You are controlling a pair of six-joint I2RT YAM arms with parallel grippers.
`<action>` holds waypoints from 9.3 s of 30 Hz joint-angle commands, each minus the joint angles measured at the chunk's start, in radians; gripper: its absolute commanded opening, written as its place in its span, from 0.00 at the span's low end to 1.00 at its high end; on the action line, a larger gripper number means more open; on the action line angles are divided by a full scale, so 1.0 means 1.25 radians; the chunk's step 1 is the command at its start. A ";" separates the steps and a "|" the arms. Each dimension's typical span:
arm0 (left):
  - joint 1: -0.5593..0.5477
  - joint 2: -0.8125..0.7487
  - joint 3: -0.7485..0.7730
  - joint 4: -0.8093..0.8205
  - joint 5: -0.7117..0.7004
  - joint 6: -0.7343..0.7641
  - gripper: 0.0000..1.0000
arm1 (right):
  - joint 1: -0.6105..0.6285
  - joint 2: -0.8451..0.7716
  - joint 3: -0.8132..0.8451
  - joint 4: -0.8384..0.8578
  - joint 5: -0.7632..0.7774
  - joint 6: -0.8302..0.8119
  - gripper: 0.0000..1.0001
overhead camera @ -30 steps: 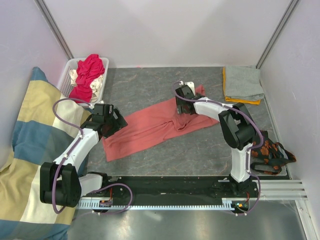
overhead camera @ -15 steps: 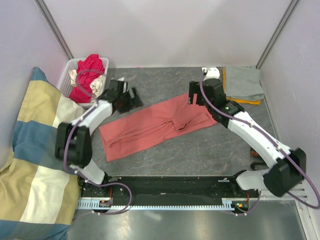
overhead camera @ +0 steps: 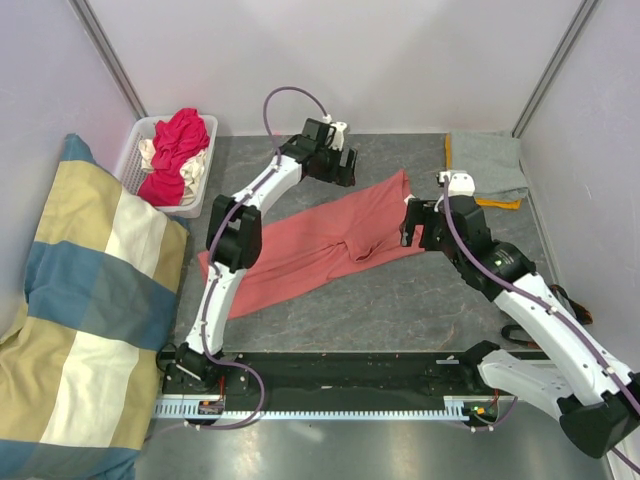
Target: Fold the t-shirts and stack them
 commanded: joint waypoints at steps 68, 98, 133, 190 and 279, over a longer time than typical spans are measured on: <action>0.216 -0.260 -0.267 0.031 -0.146 -0.179 1.00 | 0.405 0.465 -0.086 0.409 -0.054 0.517 0.96; 0.229 -0.337 -0.344 -0.009 -0.155 -0.205 1.00 | 0.472 0.797 0.096 0.403 0.035 0.567 0.00; 0.144 -0.410 -0.593 0.037 -0.113 -0.276 1.00 | 0.444 0.054 -0.207 -0.046 0.275 0.502 0.60; 0.134 -0.427 -0.679 0.059 -0.107 -0.287 1.00 | -0.015 1.064 0.739 0.134 0.076 -0.169 0.73; -0.594 -1.210 -1.482 0.064 -0.317 -0.966 0.68 | 0.831 0.051 -0.419 -0.019 0.223 1.005 0.47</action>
